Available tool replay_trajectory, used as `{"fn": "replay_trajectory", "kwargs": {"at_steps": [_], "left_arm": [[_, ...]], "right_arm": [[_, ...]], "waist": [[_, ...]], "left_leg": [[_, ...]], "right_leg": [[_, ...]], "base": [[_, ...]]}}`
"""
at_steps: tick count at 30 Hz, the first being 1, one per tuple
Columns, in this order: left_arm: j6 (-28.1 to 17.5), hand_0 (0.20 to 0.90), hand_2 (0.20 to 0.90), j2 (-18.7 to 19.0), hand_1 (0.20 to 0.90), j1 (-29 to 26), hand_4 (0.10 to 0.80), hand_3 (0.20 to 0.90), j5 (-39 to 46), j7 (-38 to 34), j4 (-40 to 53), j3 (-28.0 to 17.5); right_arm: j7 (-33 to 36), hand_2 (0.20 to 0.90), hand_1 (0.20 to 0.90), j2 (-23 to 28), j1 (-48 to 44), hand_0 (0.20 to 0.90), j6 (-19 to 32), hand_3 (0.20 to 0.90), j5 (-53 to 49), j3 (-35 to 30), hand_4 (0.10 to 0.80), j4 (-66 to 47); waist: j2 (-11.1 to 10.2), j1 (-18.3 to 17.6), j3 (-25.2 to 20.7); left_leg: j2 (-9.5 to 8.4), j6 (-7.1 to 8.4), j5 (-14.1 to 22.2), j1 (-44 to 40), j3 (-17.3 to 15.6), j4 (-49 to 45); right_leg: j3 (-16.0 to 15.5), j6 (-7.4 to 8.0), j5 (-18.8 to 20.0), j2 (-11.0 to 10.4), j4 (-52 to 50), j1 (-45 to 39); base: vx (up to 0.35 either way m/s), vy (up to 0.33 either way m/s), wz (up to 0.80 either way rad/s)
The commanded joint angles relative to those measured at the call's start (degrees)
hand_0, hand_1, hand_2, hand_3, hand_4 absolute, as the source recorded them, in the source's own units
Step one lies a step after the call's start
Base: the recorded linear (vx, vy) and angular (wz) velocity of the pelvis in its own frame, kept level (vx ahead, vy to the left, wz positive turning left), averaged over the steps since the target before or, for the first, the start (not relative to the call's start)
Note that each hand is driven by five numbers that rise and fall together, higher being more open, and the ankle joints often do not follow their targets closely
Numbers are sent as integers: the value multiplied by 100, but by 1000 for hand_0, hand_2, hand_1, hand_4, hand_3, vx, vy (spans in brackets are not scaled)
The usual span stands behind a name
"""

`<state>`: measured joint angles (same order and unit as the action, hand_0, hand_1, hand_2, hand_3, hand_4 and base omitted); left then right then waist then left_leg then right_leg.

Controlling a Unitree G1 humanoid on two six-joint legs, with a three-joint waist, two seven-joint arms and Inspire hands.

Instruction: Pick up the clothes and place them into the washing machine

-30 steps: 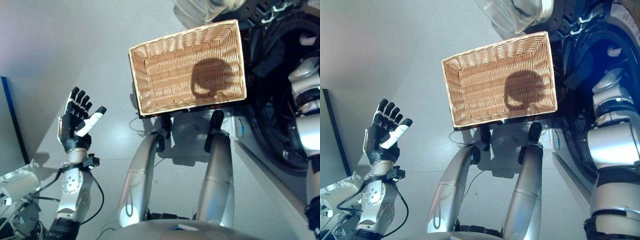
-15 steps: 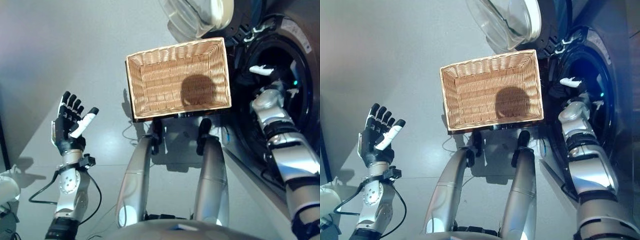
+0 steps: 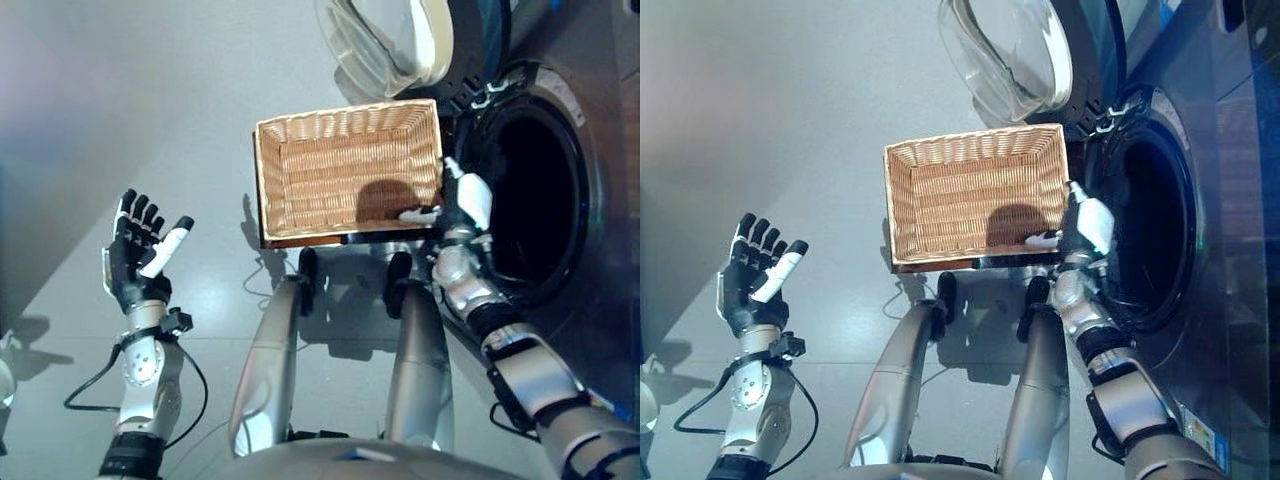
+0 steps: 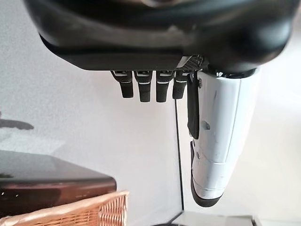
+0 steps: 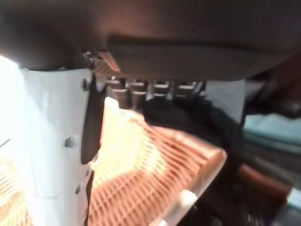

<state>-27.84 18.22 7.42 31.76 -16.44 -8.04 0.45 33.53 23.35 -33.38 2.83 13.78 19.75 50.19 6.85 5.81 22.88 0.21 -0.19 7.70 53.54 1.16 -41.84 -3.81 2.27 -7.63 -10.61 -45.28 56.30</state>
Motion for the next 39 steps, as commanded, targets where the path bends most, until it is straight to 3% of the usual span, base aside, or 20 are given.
{"fn": "replay_trajectory", "kwargs": {"at_steps": [1, 11, 18, 19, 28, 35, 39], "left_arm": [[-584, 900, 900, 174, 900, 11, 800, 900, -240, -147, 66, -563], [-547, 900, 900, 64, 900, -69, 800, 900, -306, -186, -76, -551], [-403, 900, 900, 58, 900, -156, 800, 900, -469, -74, -519, -328], [-380, 900, 900, 52, 900, -187, 800, 900, -524, -52, -673, -262], [50, 900, 900, -128, 900, -351, 800, 900, -906, 395, -2743, 235], [445, 900, 900, -334, 900, -317, 800, 900, -1761, 596, -4513, 350], [566, 900, 900, -443, 900, -263, 800, 900, -2118, 658, -5230, 310]], "right_arm": [[-63, 900, 900, -169, 43, 900, 612, 900, 324, 150, 800, -668], [-238, 900, 900, -256, 543, 900, 686, 900, 385, 225, 800, -1082], [-492, 900, 900, -335, 1336, 900, 865, 900, -112, 34, 800, -1071], [-558, 900, 900, -363, 1468, 900, 931, 900, -291, -39, 800, -968], [-1400, 900, 900, -742, 2601, 900, 1125, 900, -1597, -579, 800, 168], [-1997, 900, 900, -1079, 3332, 900, 1141, 900, -2485, -1234, 800, 1396], [-2135, 900, 900, -1171, 3582, 900, 1061, 900, -2495, -1488, 800, 2076]], "waist": [[-135, 201, -191], [-229, 193, -254], [-372, 114, -260], [-378, 91, -267], [-587, -155, -702], [-700, -323, -1349], [-722, -376, -1697]], "left_leg": [[-157, 85, -244, 207, -93, 265], [-153, 87, -320, -232, -37, 599], [-114, 129, -558, -1339, -6, 1434], [-86, 108, -805, -1469, -26, 1666], [31, 202, -1203, -3627, -76, 3322], [44, 225, -1242, -4628, -229, 3991], [28, 227, -1202, -5091, -340, 4275]], "right_leg": [[-196, -118, -490, 27, -242, -209], [-302, -74, -448, -1, 42, -687], [-464, 38, -200, 30, 925, -1843], [-523, 8, 44, 53, 1184, -1999], [-680, 283, 634, 170, 3033, -4120], [-687, 456, 923, 218, 3990, -5169], [-600, 514, 1058, 215, 4359, -5566]], "base": [[22, -12, 6], [32, -14, 5], [84, -22, 3], [35, 2, -6], [144, -6, -6], [145, -4, -6], [126, 5, -10]]}}
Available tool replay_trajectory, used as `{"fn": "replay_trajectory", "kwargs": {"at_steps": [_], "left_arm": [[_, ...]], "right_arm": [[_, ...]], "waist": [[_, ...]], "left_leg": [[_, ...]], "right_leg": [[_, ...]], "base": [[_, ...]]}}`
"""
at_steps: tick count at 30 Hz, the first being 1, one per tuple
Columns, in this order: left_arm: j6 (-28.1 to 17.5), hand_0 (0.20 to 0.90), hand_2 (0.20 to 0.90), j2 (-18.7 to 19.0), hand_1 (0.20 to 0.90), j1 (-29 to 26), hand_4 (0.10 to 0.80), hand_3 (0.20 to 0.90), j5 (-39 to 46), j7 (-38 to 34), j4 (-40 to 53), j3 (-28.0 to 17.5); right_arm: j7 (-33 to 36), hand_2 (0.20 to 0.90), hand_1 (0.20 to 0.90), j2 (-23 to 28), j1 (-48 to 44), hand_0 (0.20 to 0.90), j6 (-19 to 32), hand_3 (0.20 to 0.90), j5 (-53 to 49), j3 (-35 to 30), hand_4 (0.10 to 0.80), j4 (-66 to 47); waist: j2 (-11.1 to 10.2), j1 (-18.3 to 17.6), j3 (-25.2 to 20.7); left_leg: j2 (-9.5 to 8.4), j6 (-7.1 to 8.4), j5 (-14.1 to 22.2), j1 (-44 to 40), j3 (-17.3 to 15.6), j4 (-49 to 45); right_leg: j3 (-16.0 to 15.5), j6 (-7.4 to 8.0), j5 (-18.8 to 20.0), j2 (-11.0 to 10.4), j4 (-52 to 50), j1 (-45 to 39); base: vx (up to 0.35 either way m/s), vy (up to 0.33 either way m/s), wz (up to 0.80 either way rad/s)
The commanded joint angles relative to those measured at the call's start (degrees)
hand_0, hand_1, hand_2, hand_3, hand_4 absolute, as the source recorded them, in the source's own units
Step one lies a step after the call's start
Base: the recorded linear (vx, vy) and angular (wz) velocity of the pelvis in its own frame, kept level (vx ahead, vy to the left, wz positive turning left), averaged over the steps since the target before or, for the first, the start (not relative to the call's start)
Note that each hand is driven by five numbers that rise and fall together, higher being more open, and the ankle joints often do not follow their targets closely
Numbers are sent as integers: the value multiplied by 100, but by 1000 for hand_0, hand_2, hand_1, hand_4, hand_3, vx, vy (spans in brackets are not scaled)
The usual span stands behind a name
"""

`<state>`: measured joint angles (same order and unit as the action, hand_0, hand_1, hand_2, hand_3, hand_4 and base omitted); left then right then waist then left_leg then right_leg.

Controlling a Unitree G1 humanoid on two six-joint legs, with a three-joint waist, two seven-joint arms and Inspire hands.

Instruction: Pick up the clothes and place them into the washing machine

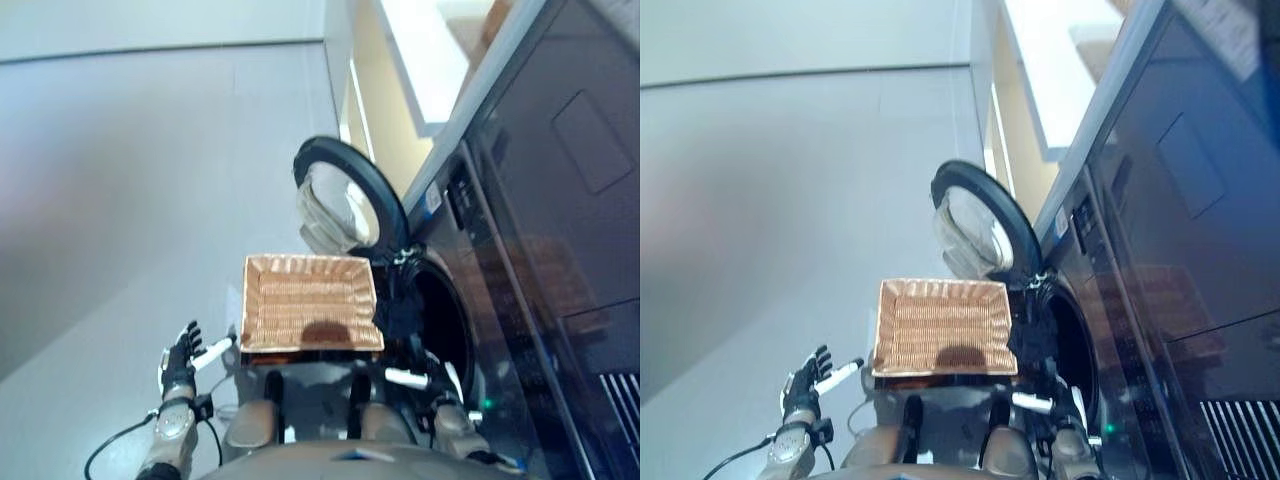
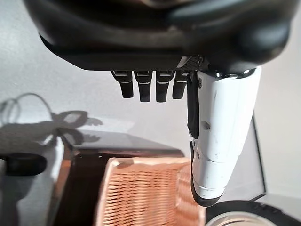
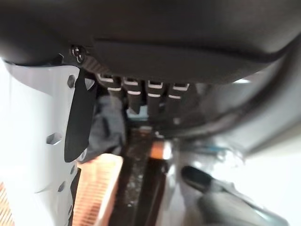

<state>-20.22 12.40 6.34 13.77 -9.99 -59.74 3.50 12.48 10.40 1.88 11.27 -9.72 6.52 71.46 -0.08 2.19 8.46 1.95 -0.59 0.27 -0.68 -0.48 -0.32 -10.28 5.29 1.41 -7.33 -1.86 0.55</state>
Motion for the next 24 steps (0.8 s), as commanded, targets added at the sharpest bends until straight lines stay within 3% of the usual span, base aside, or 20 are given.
{"fn": "replay_trajectory", "kwargs": {"at_steps": [1, 8, 24], "left_arm": [[-169, 900, 900, 122, 900, -159, 800, 900, -376, 30, -202, 12], [-70, 900, 900, 94, 900, -130, 800, 900, -696, 156, -777, -63], [260, 900, 900, -34, 900, -128, 800, 900, -573, 514, -1261, -223]], "right_arm": [[-49, 900, 900, 133, 93, 900, 196, 900, -172, -249, 800, 91], [-111, 900, 900, 215, 220, 900, 133, 900, -395, -654, 800, 520], [-352, 900, 900, 141, 286, 900, 36, 900, -536, -601, 800, 410]], "waist": [[-32, -24, -312], [-25, -88, -646], [-64, -171, -890]], "left_leg": [[-151, 269, -458, 254, -204, 191], [-148, 286, -499, -70, -362, 475], [-86, 251, -375, -402, -325, 440]], "right_leg": [[60, 232, 198, -118, 100, -52], [179, 291, 336, -137, 378, -276], [223, 272, 185, -128, 213, -543]], "base": [[78, 11, -18], [37, 3, -12], [2, 0, 0]]}}
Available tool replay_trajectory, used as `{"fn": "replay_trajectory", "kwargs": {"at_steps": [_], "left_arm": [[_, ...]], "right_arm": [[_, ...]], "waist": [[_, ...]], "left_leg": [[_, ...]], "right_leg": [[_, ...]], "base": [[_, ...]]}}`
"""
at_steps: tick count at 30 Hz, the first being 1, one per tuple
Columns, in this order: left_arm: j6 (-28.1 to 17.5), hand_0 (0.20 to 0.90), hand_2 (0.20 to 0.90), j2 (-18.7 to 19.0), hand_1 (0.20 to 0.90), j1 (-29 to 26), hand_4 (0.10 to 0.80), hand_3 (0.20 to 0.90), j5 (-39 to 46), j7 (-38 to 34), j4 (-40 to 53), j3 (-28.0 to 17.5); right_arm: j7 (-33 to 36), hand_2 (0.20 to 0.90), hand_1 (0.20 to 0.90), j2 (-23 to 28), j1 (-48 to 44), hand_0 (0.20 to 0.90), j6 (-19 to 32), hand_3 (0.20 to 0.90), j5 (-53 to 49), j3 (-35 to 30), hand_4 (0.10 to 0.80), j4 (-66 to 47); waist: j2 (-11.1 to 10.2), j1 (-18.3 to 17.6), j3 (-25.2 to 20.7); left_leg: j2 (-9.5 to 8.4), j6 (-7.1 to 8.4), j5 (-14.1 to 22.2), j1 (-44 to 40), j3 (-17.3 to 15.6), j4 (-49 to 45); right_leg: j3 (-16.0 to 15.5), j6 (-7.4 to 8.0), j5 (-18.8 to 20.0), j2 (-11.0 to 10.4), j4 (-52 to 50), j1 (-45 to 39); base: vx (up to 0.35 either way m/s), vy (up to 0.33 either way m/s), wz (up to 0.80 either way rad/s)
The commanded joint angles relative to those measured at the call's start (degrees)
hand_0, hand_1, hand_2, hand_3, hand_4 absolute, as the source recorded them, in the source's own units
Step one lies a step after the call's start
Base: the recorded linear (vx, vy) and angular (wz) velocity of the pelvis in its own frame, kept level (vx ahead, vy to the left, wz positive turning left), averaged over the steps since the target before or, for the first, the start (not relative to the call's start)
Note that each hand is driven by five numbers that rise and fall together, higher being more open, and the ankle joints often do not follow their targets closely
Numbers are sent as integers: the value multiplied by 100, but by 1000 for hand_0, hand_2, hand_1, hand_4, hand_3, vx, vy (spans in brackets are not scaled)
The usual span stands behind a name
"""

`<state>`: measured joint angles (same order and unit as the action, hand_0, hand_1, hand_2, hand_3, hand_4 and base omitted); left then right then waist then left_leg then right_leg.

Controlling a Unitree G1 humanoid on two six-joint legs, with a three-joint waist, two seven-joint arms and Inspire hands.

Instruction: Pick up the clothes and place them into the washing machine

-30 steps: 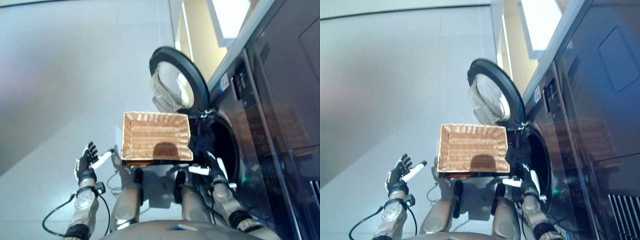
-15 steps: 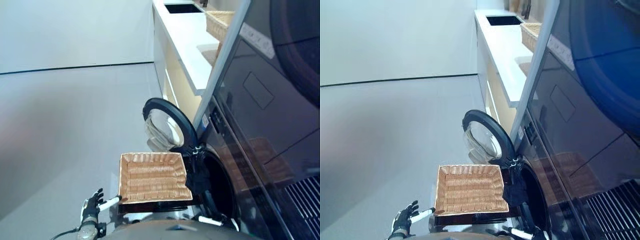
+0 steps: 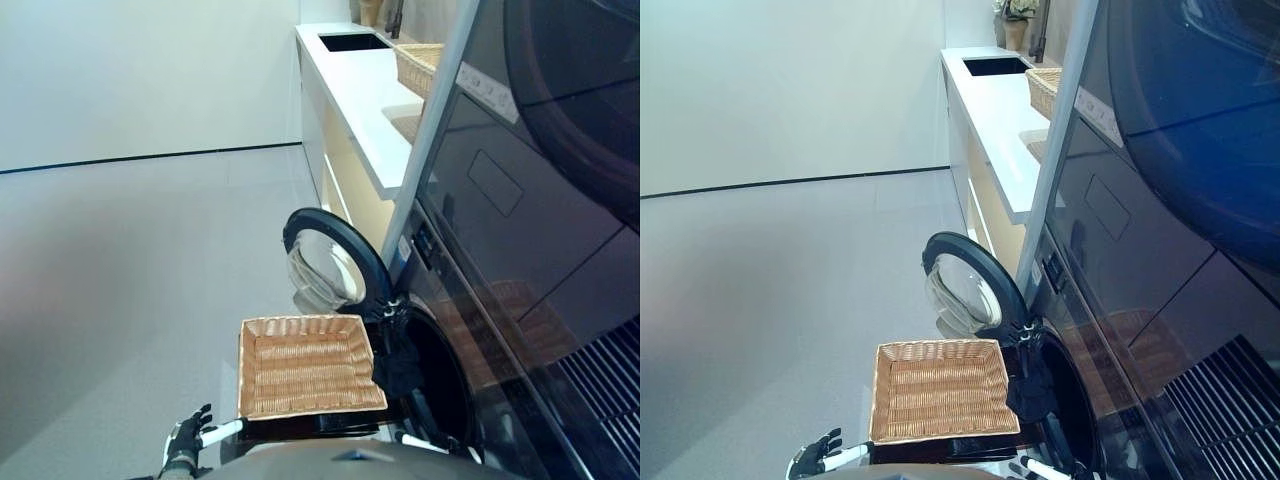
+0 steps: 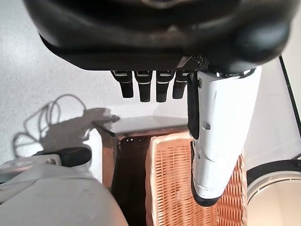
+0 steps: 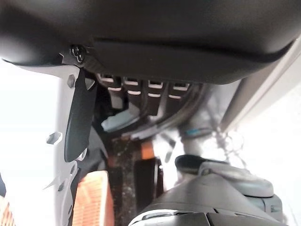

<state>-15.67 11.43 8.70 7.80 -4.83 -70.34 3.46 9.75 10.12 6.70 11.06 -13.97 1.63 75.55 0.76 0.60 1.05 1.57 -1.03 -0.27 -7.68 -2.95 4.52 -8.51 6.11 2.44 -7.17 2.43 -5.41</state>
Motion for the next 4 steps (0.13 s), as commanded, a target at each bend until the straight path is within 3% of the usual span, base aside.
{"fn": "replay_trajectory", "kwargs": {"at_steps": [1, 4], "left_arm": [[-195, 900, 900, 64, 900, -364, 800, 900, 25, -2, -201, -219], [-150, 900, 900, 51, 900, -358, 800, 900, -2, 38, -227, -220]], "right_arm": [[-79, 900, 900, 169, -196, 900, 58, 900, -112, -112, 800, 2], [-110, 900, 900, 183, -192, 900, 22, 900, -78, -109, 800, 53]], "waist": [[-147, -13, -149], [-155, -7, -163]], "left_leg": [[-48, 295, -321, 296, -78, -44], [-35, 301, -310, 259, -71, -49]], "right_leg": [[46, 190, 81, -144, -216, 51], [27, 177, 46, -130, -222, 6]], "base": [[0, 0, 0], [0, 0, 0]]}}
